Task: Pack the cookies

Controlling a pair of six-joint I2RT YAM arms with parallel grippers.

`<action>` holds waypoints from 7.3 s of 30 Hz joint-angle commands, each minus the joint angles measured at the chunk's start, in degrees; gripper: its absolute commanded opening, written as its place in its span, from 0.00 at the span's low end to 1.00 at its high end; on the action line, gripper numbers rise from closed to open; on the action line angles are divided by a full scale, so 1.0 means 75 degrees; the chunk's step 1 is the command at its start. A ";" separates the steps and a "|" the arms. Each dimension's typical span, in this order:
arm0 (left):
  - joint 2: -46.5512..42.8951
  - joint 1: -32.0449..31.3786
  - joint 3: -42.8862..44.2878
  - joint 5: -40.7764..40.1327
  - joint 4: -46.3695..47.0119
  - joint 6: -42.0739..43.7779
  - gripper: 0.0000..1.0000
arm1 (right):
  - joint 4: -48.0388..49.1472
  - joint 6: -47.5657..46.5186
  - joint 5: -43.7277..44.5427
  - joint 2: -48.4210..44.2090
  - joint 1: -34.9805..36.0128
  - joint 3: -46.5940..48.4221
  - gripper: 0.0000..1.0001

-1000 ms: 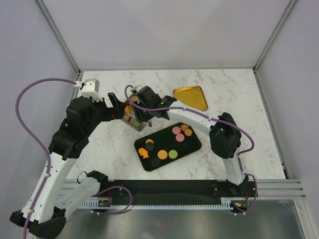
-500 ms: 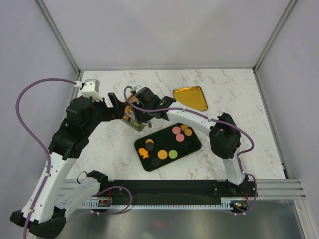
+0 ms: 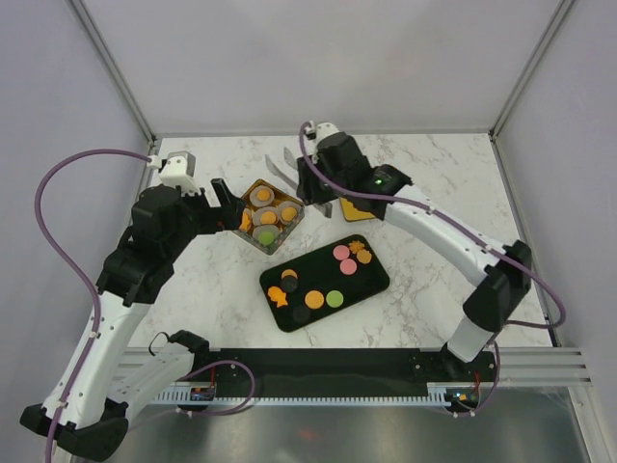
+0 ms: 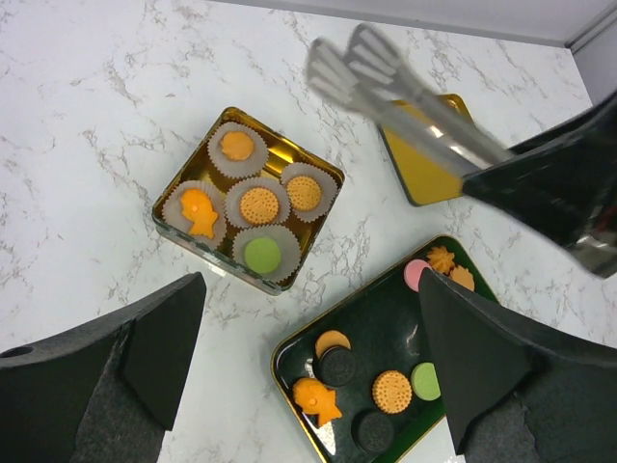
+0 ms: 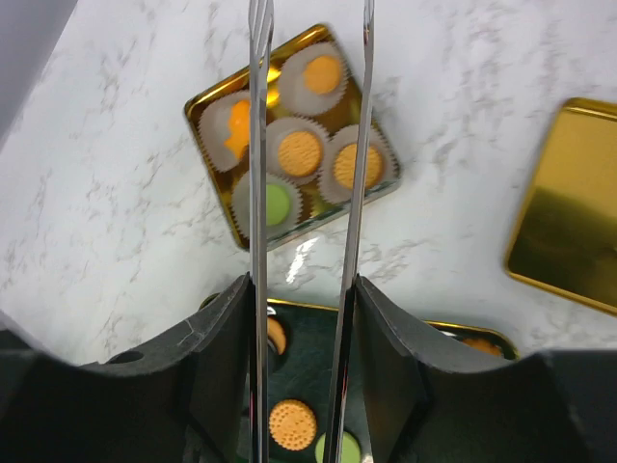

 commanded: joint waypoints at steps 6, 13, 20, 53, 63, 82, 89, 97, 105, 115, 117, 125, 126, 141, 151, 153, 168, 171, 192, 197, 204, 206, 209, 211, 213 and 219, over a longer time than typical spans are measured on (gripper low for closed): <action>0.0047 0.0041 -0.0303 0.0444 0.0426 -0.0153 1.00 | 0.0075 -0.0032 0.0432 -0.1883 -0.2158 -0.1823 0.52; 0.0011 0.0030 -0.0982 0.0913 0.0672 -0.0376 1.00 | 0.0284 -0.0090 0.0725 -0.2681 -0.4338 -0.3450 0.51; 0.0059 0.0030 -0.1405 0.1639 0.0743 -0.0481 1.00 | 0.1163 -0.0067 0.1205 -0.2436 -0.5394 -0.4765 0.50; -0.0106 0.0041 -0.1827 0.1769 0.0754 -0.0540 1.00 | 0.1505 0.0144 0.0750 -0.2516 -0.6027 -0.6325 0.82; 0.0409 0.0041 -0.1394 0.1757 0.0883 -0.0587 1.00 | 0.1235 -0.0019 0.0550 -0.1445 -0.4997 -0.3915 0.76; 0.0972 0.0030 -0.1323 0.1874 0.1222 -0.0786 1.00 | 0.0415 -0.0559 0.0257 0.3517 -0.4820 0.0250 0.50; 0.1336 0.0030 -0.1451 0.2085 0.1667 -0.0996 1.00 | 0.0391 -0.0594 0.0011 0.3881 -0.4832 0.0343 0.31; 0.2283 0.0030 -0.1253 0.2800 0.2453 -0.1582 1.00 | 0.0391 -0.0290 -0.0481 0.3343 -0.4902 0.0308 0.00; 0.3819 0.0053 -0.0129 0.3094 0.2910 -0.1946 1.00 | 0.0403 0.0050 -0.1102 0.2089 -0.4844 0.0215 0.00; 0.5062 0.0276 0.0832 0.3491 0.3262 -0.2321 1.00 | 0.0543 0.0238 -0.1618 0.0542 -0.4165 -0.0629 0.00; 0.5191 0.0299 0.0962 0.3585 0.3309 -0.2356 1.00 | 0.0613 0.0308 -0.1758 0.0284 -0.4047 -0.0758 0.00; 0.5554 0.0475 0.1126 0.3972 0.3730 -0.2614 0.99 | 0.0859 0.0600 -0.2274 -0.0314 -0.3426 -0.1202 0.00; 0.5589 0.0475 0.1126 0.4007 0.3766 -0.2649 0.98 | 0.0929 0.0648 -0.2356 -0.0349 -0.3379 -0.1261 0.00; 0.5274 0.0616 0.0330 0.4757 0.4317 -0.3165 0.30 | 0.1633 0.0894 -0.2708 -0.0783 -0.3063 -0.2223 0.00; 0.4957 0.0791 0.0352 0.4839 0.3673 -0.3072 0.02 | 0.2322 -0.0940 -0.0218 -0.1928 -0.1928 -0.2982 0.55; 0.4945 0.0826 0.0469 0.4851 0.3346 -0.3025 0.02 | 0.2558 -0.1563 0.0475 -0.2281 -0.1239 -0.3241 0.67; 0.4922 0.1236 0.0575 0.5390 0.2875 -0.3083 0.02 | 0.3625 -0.4647 0.3686 -0.3129 0.2149 -0.5105 0.84; 0.4887 0.1248 0.0587 0.5437 0.2864 -0.3083 0.02 | 0.3917 -0.5210 0.4240 -0.2754 0.2608 -0.5164 0.85; 0.4359 0.1401 0.0318 0.5905 0.2571 -0.2977 0.02 | 0.8546 -0.8726 0.6327 -0.0643 0.2785 -0.5528 0.70; 0.4254 0.1401 0.0271 0.6034 0.2512 -0.2942 0.02 | 0.8969 -0.9371 0.6385 -0.0386 0.2727 -0.5376 0.52; 0.4102 0.1447 0.0329 0.6163 0.2489 -0.2895 0.12 | 0.8935 -0.9465 0.6420 -0.0396 0.2691 -0.5165 0.00; 0.4067 0.1564 0.0457 0.6129 0.2489 -0.2907 0.41 | 0.8806 -0.9453 0.6456 -0.0536 0.2703 -0.5106 0.00; 0.4078 0.1787 0.0761 0.5790 0.2500 -0.2919 0.72 | 0.8268 -0.9185 0.6456 -0.0805 0.2715 -0.4943 0.00; 0.4113 0.1962 0.1007 0.5590 0.2628 -0.3024 0.84 | 0.7577 -0.8810 0.6398 -0.0970 0.2738 -0.4872 0.00; 0.4195 0.2173 0.1207 0.5298 0.2699 -0.3141 0.87 | 0.6597 -0.8158 0.6200 -0.1204 0.2762 -0.4661 0.00; 0.4254 0.2899 0.1876 0.4255 0.2735 -0.3352 0.91 | 0.3781 -0.6468 0.5064 -0.1638 0.2586 -0.3701 0.00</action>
